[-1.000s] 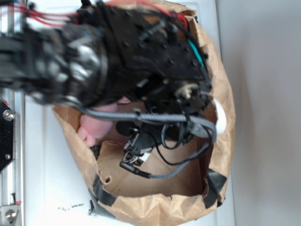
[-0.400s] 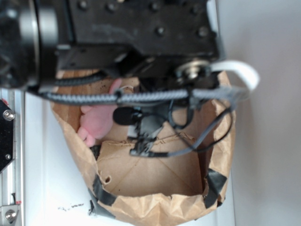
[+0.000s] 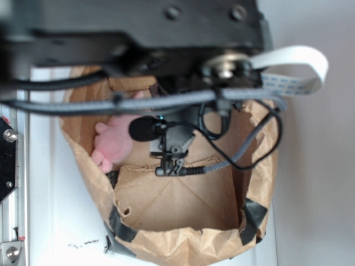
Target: Grab the rock.
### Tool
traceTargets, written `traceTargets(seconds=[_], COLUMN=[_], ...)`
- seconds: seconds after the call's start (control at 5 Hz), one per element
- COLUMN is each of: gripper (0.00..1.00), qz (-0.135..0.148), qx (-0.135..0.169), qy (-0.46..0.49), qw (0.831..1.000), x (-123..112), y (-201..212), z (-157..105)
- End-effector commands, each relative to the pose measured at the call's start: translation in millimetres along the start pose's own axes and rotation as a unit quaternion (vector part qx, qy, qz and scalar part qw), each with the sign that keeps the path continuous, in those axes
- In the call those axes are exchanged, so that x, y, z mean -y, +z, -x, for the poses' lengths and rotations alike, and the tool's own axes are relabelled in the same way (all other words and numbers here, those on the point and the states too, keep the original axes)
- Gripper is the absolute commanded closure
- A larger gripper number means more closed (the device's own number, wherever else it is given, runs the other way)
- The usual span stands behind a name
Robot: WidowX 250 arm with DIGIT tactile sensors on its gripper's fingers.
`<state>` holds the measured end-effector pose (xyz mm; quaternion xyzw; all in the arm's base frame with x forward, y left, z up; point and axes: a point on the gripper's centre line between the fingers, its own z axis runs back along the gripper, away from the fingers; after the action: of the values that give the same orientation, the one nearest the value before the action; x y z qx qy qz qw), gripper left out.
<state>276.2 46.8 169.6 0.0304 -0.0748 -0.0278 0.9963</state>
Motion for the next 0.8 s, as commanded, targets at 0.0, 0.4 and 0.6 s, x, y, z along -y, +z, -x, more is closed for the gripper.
traceTargets(seconds=[0.0,0.4,0.6], gripper=[1.00,1.00,1.00], qz=[-0.041,-0.037,-0.022], qx=[0.038,0.032,0.030], qy=[0.050,0.048,0.040], qw=[0.997,0.998,0.999], x=[-4.2,-2.9,-2.1], y=[28.0,25.2,25.1], z=[12.2,15.1,18.4])
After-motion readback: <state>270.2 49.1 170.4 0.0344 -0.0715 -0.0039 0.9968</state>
